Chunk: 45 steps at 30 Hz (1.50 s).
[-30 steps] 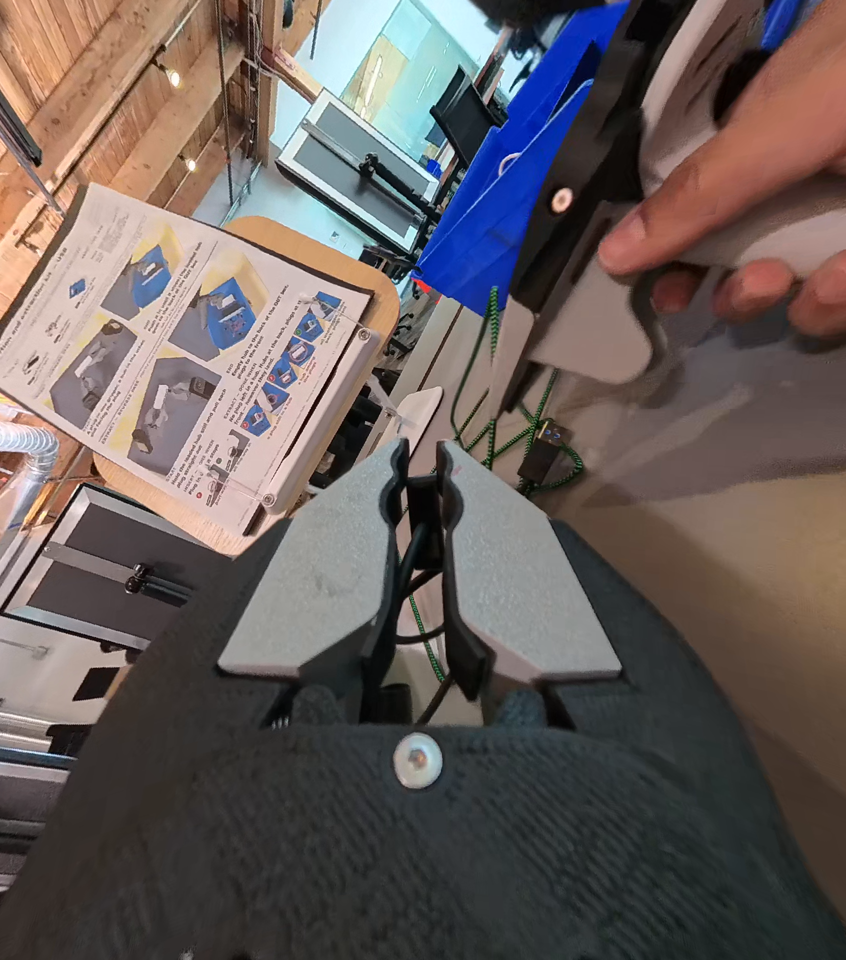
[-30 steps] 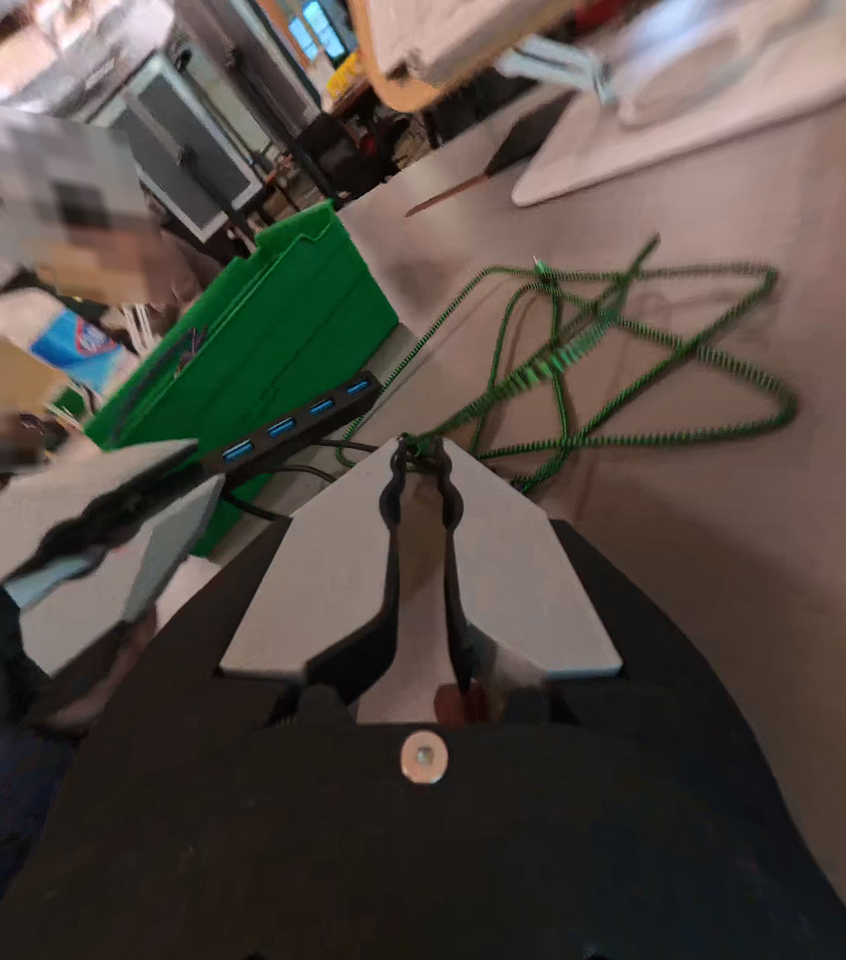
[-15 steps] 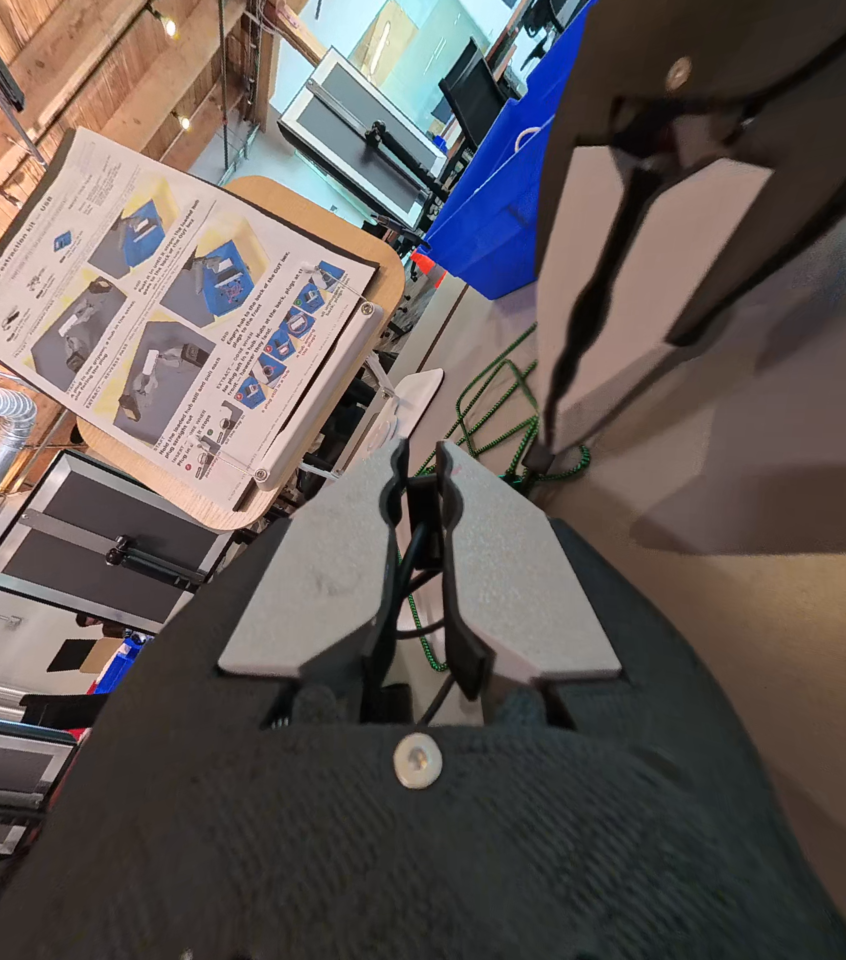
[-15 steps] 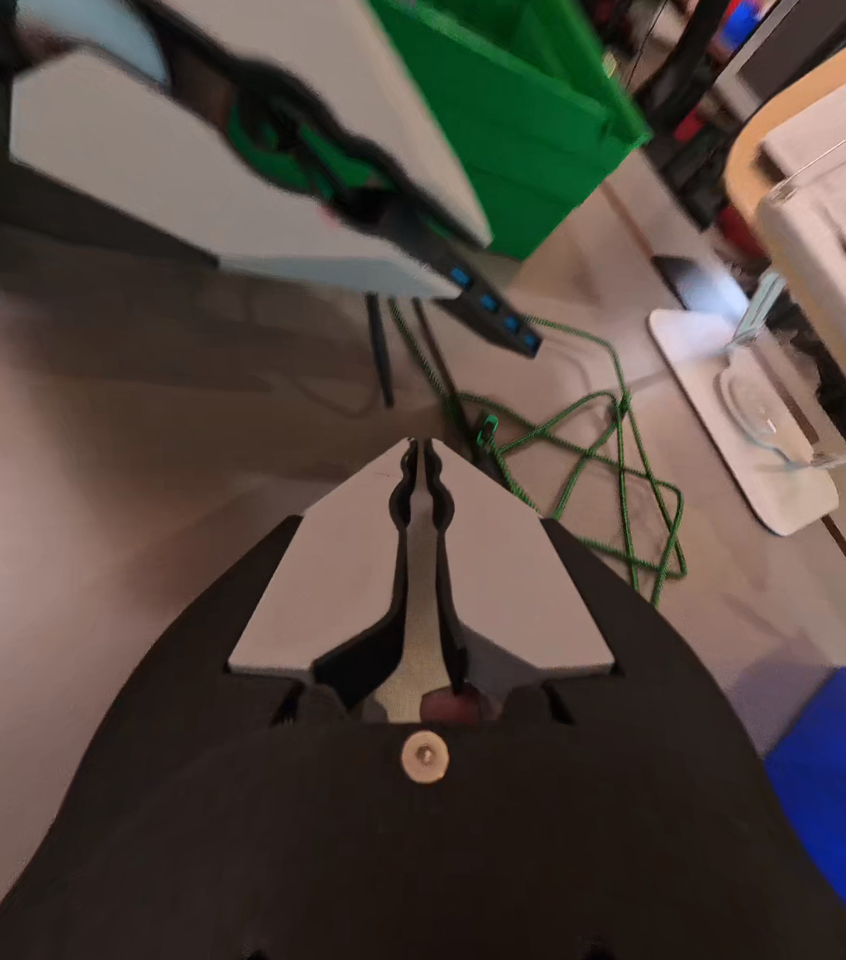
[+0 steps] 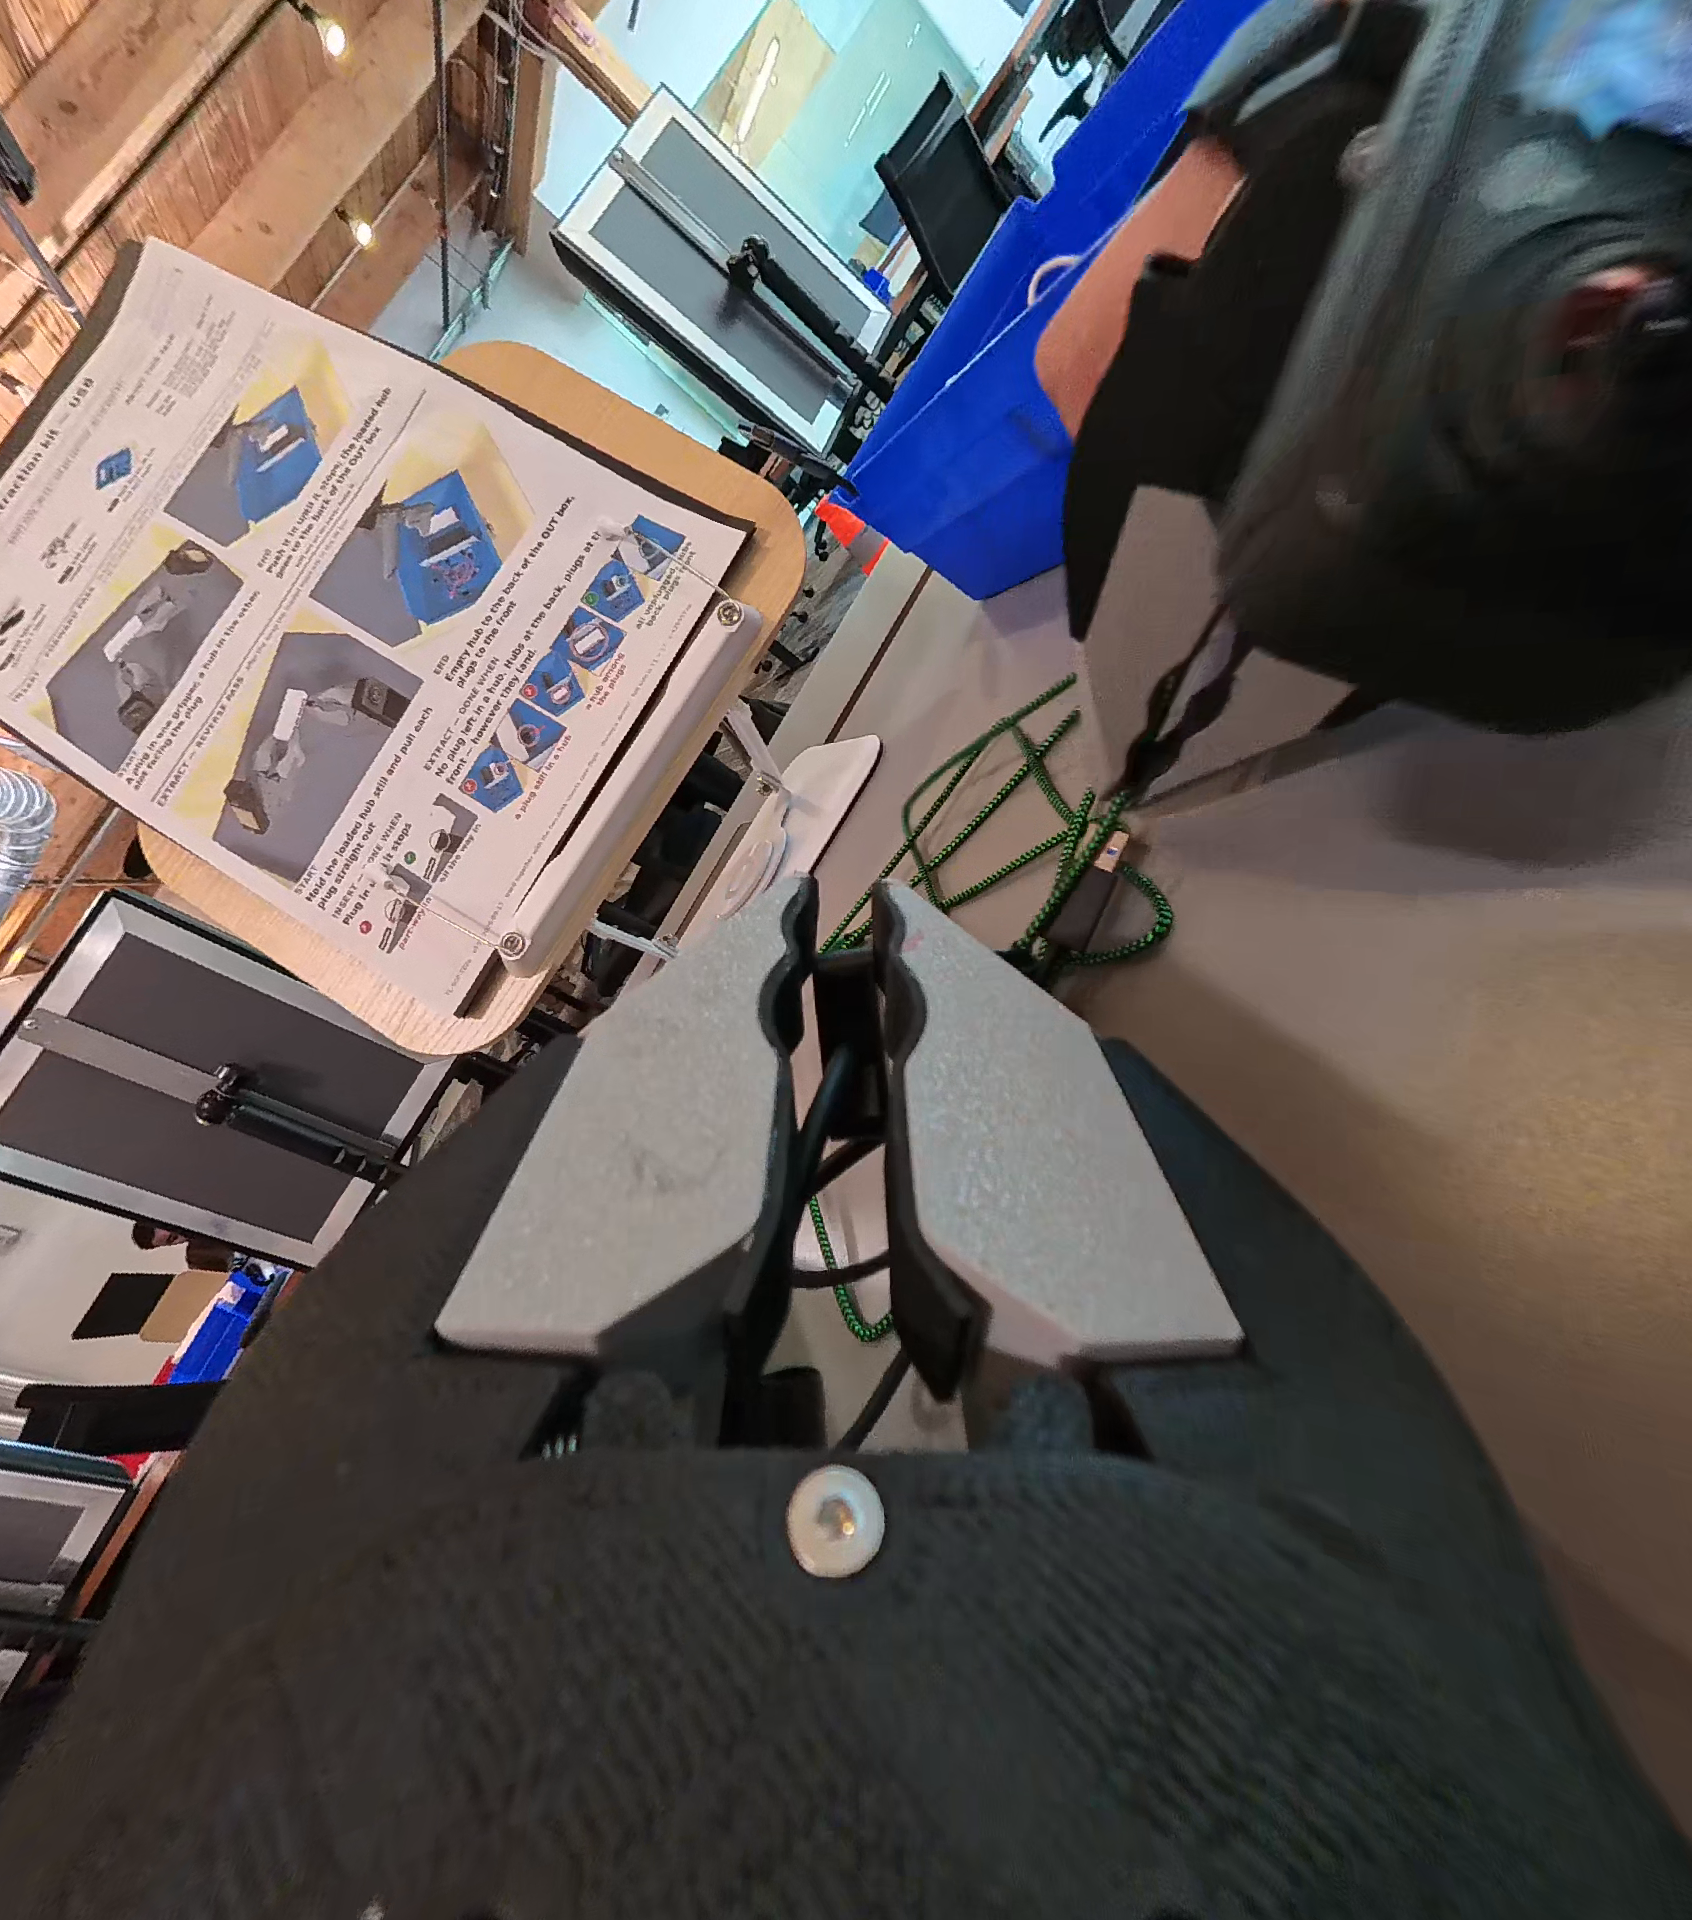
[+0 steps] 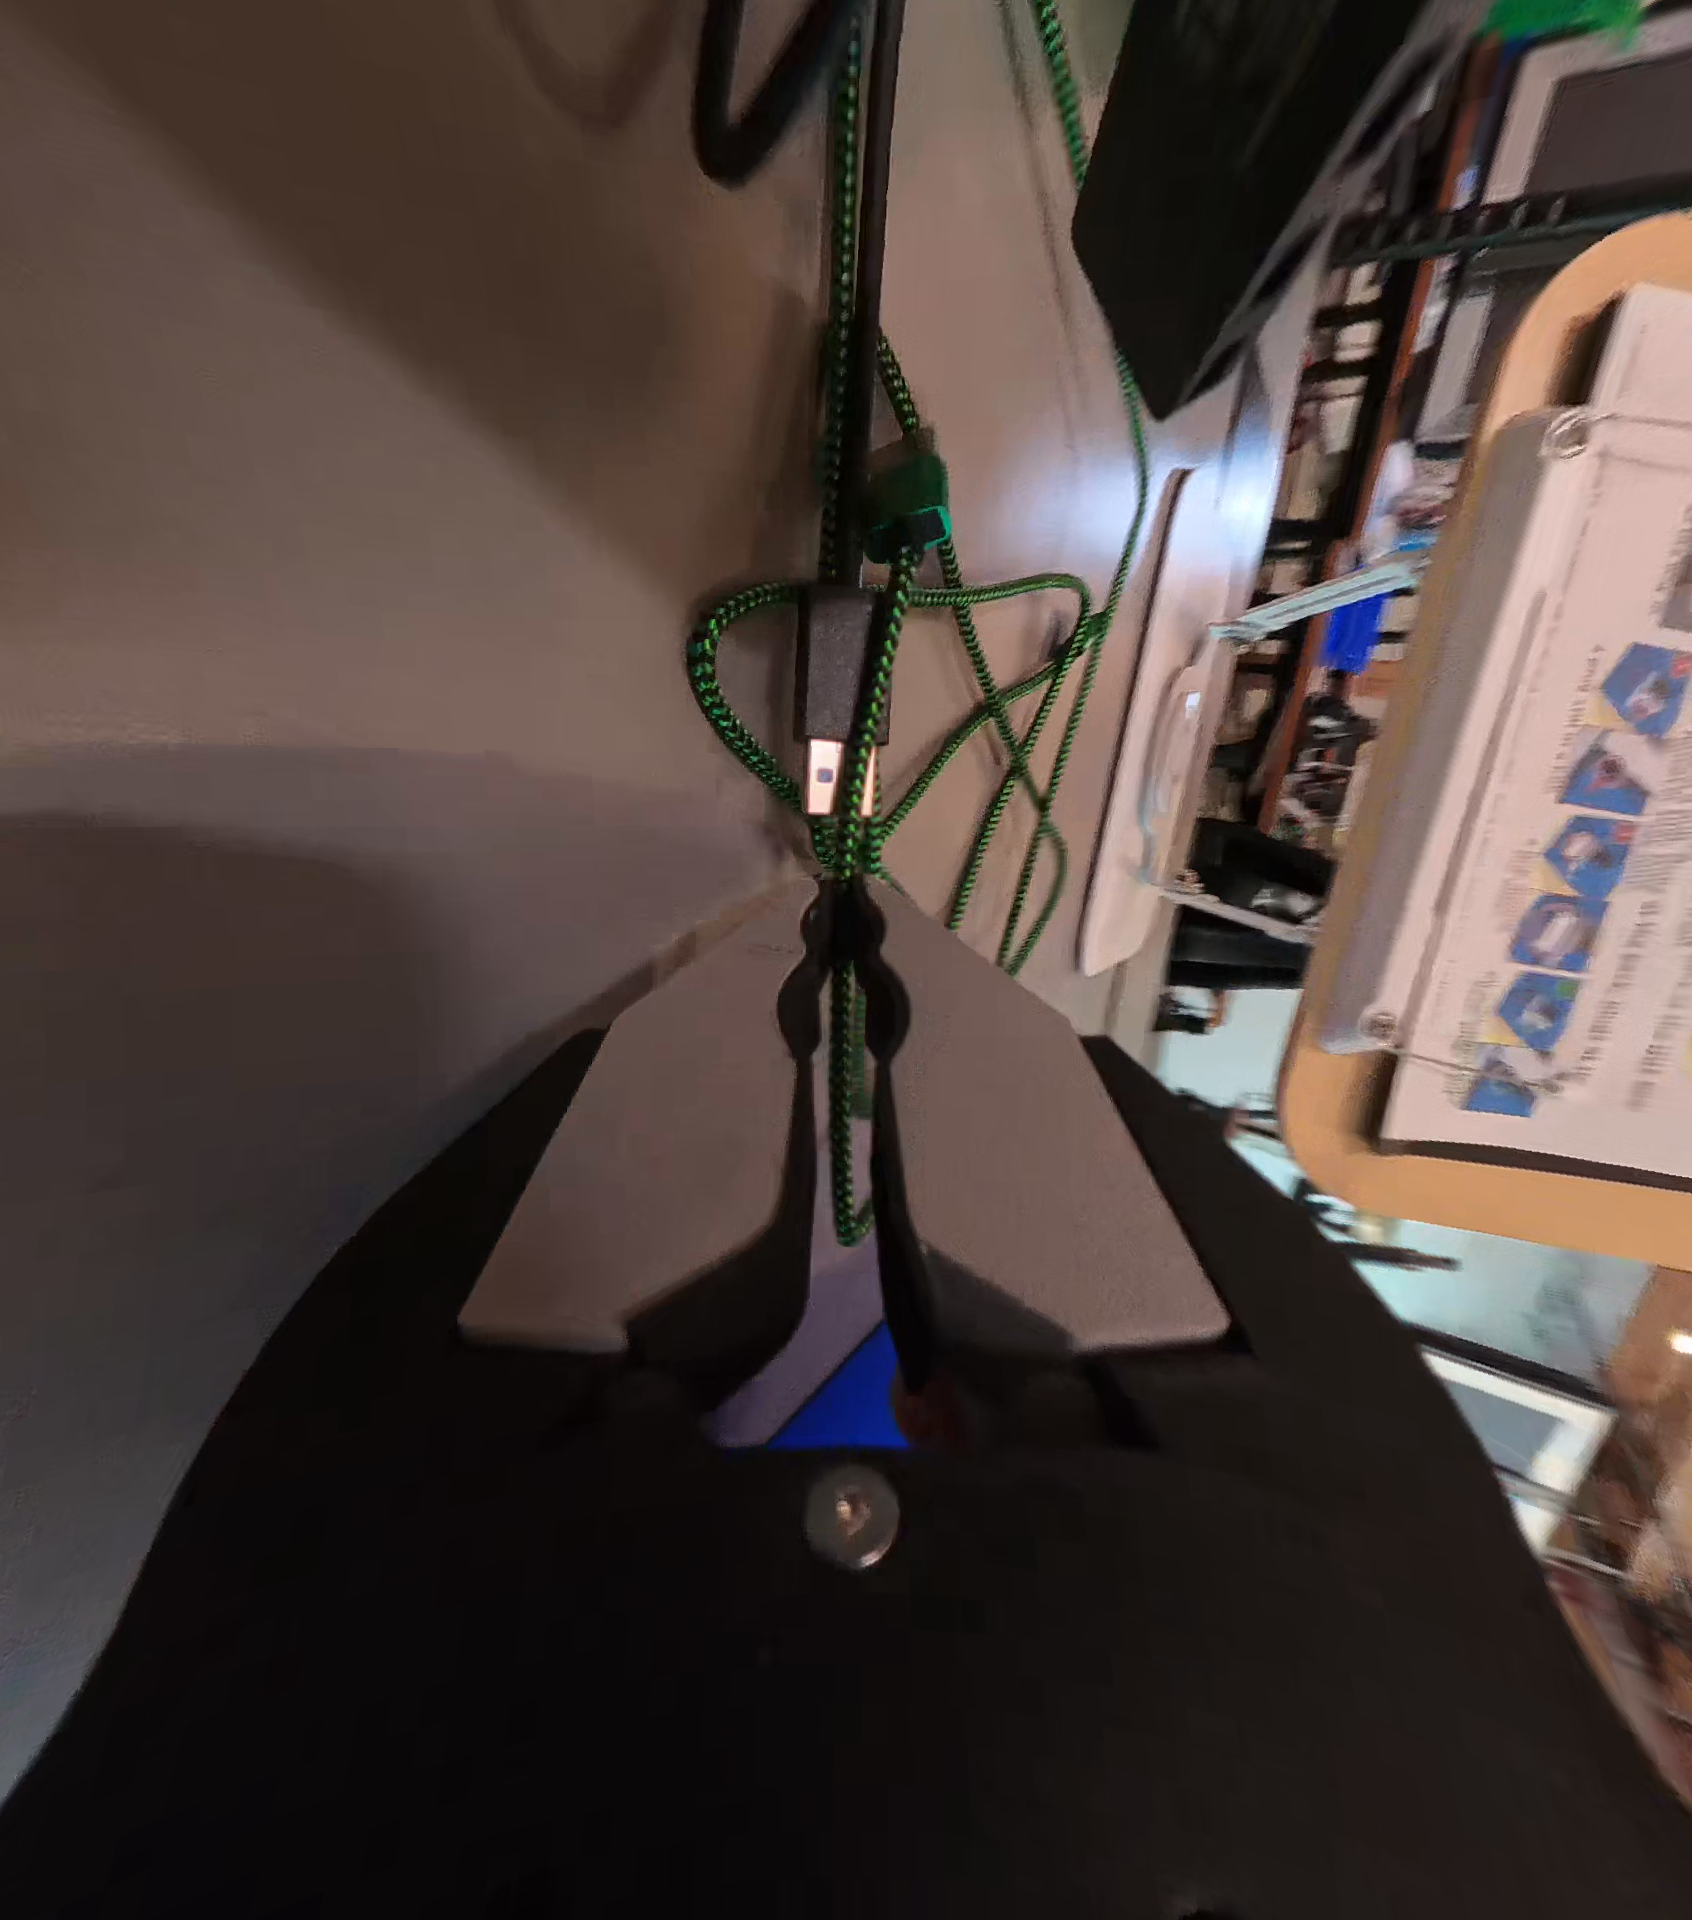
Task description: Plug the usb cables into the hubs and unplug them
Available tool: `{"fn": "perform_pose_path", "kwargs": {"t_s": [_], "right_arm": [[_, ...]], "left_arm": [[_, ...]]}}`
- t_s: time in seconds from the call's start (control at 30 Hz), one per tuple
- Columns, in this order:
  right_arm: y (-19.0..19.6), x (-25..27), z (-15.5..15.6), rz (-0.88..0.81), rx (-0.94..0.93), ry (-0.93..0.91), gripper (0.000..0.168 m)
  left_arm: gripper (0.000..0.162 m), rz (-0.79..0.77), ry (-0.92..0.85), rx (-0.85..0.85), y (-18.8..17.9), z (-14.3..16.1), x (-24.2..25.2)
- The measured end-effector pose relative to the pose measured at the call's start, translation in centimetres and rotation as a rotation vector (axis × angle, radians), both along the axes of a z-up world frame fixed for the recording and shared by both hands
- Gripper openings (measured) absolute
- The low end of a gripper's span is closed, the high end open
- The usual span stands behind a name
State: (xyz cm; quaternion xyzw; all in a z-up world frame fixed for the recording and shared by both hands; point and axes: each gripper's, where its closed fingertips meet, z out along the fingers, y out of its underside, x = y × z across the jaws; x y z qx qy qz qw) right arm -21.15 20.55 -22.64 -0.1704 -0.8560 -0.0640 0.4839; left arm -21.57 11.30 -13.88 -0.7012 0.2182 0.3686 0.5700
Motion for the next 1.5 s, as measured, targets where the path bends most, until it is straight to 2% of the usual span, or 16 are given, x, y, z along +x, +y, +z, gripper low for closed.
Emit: {"fn": "perform_pose_path", "kwargs": {"t_s": [0.1,0.3,0.4,0.57,0.73,1.27,1.5], "right_arm": [[-0.1,0.6,0.5,-0.054,-0.218,-0.108,0.000],[-2.4,3.3,7.1,-0.130,-0.838,-0.315,0.000],[-4.1,4.6,8.2,-0.158,-1.049,-0.426,0.000],[-6.9,6.3,7.6,-0.153,-1.207,-0.538,0.000],[-8.1,7.8,6.4,-0.184,-1.324,-0.631,0.000],[-10.6,7.7,7.5,-0.180,-1.771,-0.759,0.000],[-10.8,7.7,7.7,-0.201,-1.853,-0.803,0.000]], "left_arm": [[0.007,-0.022,0.014,-0.011,-0.4,-0.2,0.2],[0.007,-0.103,0.091,-0.019,-0.8,-0.6,1.9],[0.007,-0.085,0.116,-0.020,-0.6,-0.9,1.8],[0.008,-0.045,0.125,-0.041,-0.7,-1.8,1.3],[0.007,-0.029,0.119,-0.036,-0.8,-2.0,1.1],[0.010,0.012,0.208,0.007,-0.6,-1.7,1.1],[0.010,0.040,0.249,0.029,-0.7,-1.1,0.9]]}}
